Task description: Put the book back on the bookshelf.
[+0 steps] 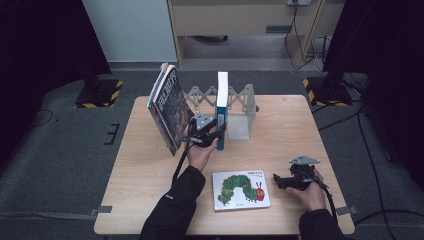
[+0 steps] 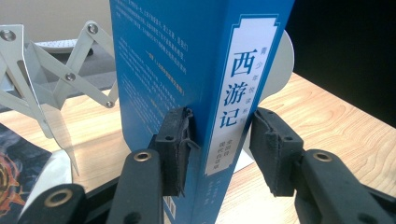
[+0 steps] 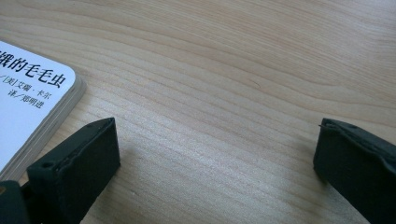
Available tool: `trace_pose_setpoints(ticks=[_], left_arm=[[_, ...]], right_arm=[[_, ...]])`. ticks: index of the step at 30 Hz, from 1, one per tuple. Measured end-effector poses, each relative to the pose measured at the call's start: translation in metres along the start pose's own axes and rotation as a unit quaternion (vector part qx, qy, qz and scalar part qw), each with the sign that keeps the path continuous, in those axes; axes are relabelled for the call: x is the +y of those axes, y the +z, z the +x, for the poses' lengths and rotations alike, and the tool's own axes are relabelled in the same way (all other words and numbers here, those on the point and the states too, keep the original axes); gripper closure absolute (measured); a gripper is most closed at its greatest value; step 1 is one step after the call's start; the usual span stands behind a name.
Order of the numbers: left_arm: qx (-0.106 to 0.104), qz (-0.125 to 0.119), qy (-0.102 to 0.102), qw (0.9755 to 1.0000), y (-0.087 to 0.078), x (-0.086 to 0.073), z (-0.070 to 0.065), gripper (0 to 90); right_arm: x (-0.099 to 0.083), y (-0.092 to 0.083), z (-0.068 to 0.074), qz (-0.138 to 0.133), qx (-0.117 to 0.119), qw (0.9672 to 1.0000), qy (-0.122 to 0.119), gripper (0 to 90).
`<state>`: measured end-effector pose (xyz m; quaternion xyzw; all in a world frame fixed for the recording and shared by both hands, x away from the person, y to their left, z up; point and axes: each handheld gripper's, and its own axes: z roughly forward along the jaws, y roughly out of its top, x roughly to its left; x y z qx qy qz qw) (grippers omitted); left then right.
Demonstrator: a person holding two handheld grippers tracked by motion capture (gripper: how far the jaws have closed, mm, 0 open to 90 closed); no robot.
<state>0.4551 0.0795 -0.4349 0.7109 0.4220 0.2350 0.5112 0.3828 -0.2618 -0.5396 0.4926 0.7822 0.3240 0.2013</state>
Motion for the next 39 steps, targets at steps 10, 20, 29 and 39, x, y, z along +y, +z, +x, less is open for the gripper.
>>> trace_pose_setpoints(ticks=[10, 20, 29, 39], left_arm=[[0.006, 0.009, 0.006, 0.9999, 0.012, 0.007, -0.003, 55.0], [0.006, -0.001, 0.009, 0.9999, 0.005, 0.007, -0.002, 54.4], [-0.016, 0.009, 0.026, 0.9995, -0.022, 0.003, -0.001, 48.0], [-0.034, 0.031, 0.030, 0.9985, -0.063, -0.013, 0.003, 43.7]], right_arm=[[0.000, 0.000, 0.000, 0.000, 0.000, 1.0000, 0.000, 0.5], [0.000, 0.000, 0.000, 0.000, 0.000, 1.0000, 0.000, 0.5], [0.000, 0.000, 0.000, 0.000, 0.000, 1.0000, 0.000, 0.4], [0.001, 0.001, 0.002, 0.002, -0.007, 0.9999, 0.007, 0.2]])
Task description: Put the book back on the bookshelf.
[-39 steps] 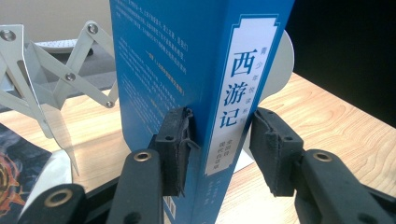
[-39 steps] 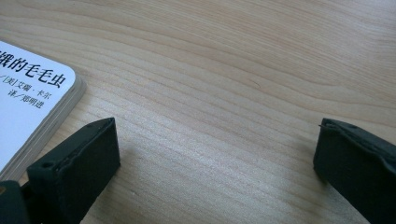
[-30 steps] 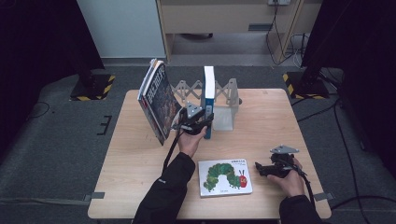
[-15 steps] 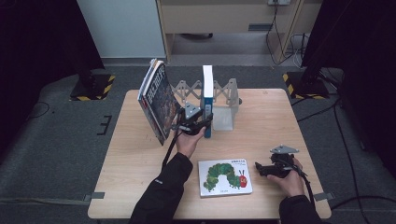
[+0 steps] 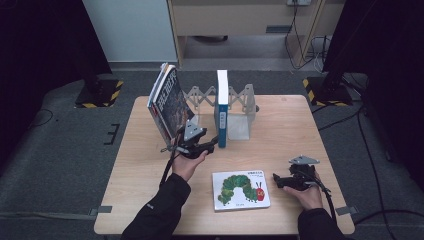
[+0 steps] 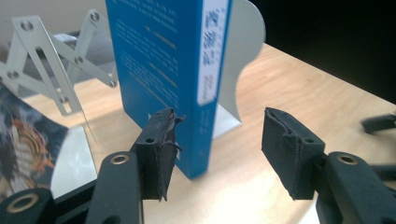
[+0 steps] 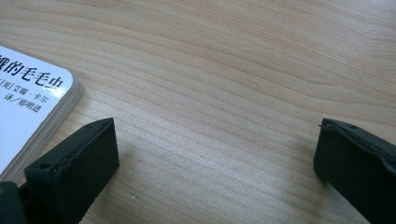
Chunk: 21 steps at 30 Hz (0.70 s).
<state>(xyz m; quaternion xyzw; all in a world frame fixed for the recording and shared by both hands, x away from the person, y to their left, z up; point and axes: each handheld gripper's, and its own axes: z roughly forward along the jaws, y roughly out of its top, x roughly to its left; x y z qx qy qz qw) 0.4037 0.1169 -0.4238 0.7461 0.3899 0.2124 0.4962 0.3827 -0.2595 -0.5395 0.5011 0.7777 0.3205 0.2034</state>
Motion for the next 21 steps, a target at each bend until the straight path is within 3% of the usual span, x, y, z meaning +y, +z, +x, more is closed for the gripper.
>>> trace_pose_setpoints(ticks=[10, 14, 18, 21], left_arm=[[-0.012, 0.061, 0.018, 0.9979, -0.024, -0.041, -0.008, 39.0], [-0.024, 0.078, 0.010, 0.9966, -0.027, -0.060, -0.009, 37.4], [-0.026, 0.112, 0.006, 0.9934, -0.025, -0.076, -0.006, 35.4], [-0.024, 0.137, 0.008, 0.9903, -0.022, -0.087, -0.003, 33.9]], right_arm=[[0.003, -0.001, 0.003, 0.009, -0.003, 0.9999, 0.005, 2.9], [0.004, -0.003, 0.005, 0.016, 0.004, 0.9999, 0.003, 5.3], [0.006, -0.008, 0.011, 0.019, 0.012, 0.9997, 0.001, 7.3], [0.009, -0.015, 0.015, 0.004, 0.018, 0.9998, 0.001, 9.0]])
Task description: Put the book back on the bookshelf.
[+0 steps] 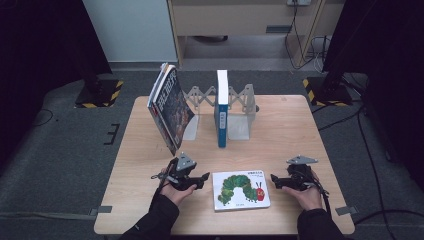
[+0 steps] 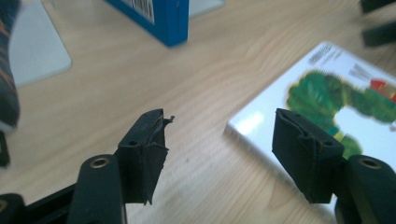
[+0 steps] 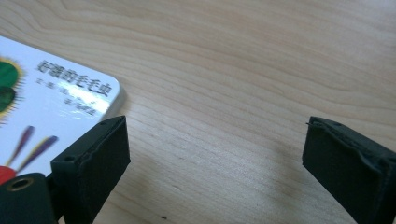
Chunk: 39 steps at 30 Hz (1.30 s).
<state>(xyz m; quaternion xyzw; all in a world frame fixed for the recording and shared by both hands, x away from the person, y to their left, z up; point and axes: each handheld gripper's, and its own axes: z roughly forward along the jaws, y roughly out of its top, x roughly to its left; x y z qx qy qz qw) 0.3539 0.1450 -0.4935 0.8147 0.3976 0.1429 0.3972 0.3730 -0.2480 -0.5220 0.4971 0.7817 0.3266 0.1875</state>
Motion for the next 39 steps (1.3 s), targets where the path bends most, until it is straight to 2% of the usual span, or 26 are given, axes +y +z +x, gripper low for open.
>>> trace_pose_setpoints(ticks=[5, 8, 11, 15, 19, 25, 30, 34, 39], left_arm=[[0.010, 0.049, -0.005, 0.9987, 0.015, -0.014, 0.009, 33.5], [0.010, 0.055, -0.009, 0.9984, 0.020, -0.017, 0.011, 33.2], [0.008, 0.063, -0.003, 0.9980, 0.023, -0.019, 0.011, 32.4], [0.012, 0.061, 0.009, 0.9980, 0.025, -0.021, 0.008, 28.5], [0.016, 0.049, 0.020, 0.9985, 0.025, -0.026, 0.005, 24.4], [0.004, 0.027, 0.026, 0.9993, 0.027, -0.032, 0.003, 14.0], [0.014, 0.038, 0.040, 0.9984, 0.027, -0.033, -0.001, 9.2], [0.015, 0.044, 0.039, 0.9981, 0.025, -0.035, 0.000, 2.7], [0.018, 0.045, 0.032, 0.9983, 0.021, -0.039, -0.002, 2.3]], right_arm=[[0.003, -0.010, 0.008, -0.013, 0.030, 0.9994, 0.011, 12.2], [0.005, -0.013, 0.015, -0.016, 0.049, 0.9985, 0.021, 14.2], [0.007, -0.014, 0.023, -0.010, 0.066, 0.9976, 0.021, 16.4], [0.008, -0.012, 0.031, -0.003, 0.076, 0.9970, 0.010, 18.5], [0.007, -0.011, 0.034, 0.003, 0.079, 0.9969, 0.006, 20.3], [0.005, -0.010, 0.038, 0.014, 0.086, 0.9962, 0.005, 25.3], [0.004, -0.008, 0.042, 0.022, 0.100, 0.9947, 0.005, 28.4], [0.003, -0.007, 0.044, 0.019, 0.108, 0.9939, 0.009, 32.7], [0.002, -0.005, 0.046, 0.029, 0.116, 0.9927, 0.011, 39.3]])
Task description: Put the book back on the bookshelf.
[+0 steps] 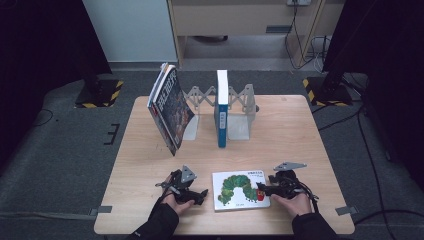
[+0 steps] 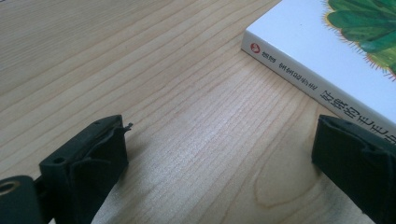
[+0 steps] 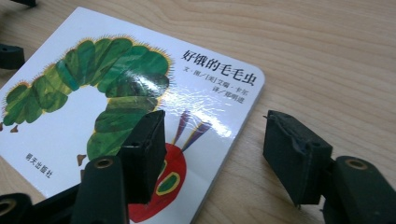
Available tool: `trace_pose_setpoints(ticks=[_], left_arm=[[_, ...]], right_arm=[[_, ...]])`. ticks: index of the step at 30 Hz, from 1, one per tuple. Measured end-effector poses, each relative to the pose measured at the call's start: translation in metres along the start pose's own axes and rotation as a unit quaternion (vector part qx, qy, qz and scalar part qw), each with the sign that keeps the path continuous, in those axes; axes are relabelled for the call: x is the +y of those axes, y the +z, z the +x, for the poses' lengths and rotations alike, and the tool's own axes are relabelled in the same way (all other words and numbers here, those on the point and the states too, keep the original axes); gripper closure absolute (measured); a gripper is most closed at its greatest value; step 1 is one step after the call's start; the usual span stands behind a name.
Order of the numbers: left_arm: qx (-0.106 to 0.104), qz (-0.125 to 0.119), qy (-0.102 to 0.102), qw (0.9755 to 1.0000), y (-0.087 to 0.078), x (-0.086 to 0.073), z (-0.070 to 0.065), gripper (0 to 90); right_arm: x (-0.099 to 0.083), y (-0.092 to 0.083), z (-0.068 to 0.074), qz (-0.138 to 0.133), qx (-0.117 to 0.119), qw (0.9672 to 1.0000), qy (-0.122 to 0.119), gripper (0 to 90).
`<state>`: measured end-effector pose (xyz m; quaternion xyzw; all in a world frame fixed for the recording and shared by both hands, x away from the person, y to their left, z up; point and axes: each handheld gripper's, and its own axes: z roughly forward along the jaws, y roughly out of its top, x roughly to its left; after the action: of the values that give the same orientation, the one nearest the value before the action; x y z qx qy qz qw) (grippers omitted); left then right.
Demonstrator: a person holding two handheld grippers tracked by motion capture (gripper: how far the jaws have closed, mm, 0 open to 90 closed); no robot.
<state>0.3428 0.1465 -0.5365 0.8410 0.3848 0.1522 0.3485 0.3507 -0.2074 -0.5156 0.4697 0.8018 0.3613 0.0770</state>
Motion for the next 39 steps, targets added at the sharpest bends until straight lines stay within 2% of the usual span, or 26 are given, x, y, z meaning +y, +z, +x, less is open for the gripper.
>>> trace_pose_setpoints(ticks=[4, 10, 18, 29, 32, 36, 39], left_arm=[[-0.001, 0.003, -0.008, 1.0000, 0.000, 0.001, 0.000, 2.1], [-0.007, 0.011, 0.008, 0.9999, 0.001, 0.004, -0.005, 2.0], [-0.021, 0.003, 0.023, 0.9995, 0.006, 0.006, -0.012, 1.3], [-0.024, 0.005, 0.026, 0.9994, 0.007, 0.007, -0.013, 0.8], [-0.022, 0.006, 0.027, 0.9994, 0.008, 0.008, -0.013, 0.8], [-0.021, 0.006, 0.027, 0.9994, 0.009, 0.009, -0.013, 0.6], [-0.018, 0.008, 0.025, 0.9995, 0.009, 0.010, -0.014, 0.5]], right_arm=[[0.001, 0.005, 0.002, 0.007, 0.015, 0.9999, 0.001, 41.9], [0.002, 0.008, 0.003, 0.010, 0.020, 0.9997, 0.008, 40.0], [0.006, 0.008, 0.000, 0.000, 0.034, 0.9992, 0.022, 38.0], [0.009, 0.008, -0.002, -0.009, 0.044, 0.9987, 0.024, 35.4], [0.010, 0.008, -0.002, -0.009, 0.048, 0.9983, 0.032, 34.6], [0.014, 0.013, -0.003, -0.014, 0.042, 0.9988, 0.019, 33.2], [0.016, 0.015, -0.007, -0.019, 0.045, 0.9985, 0.024, 33.8]])
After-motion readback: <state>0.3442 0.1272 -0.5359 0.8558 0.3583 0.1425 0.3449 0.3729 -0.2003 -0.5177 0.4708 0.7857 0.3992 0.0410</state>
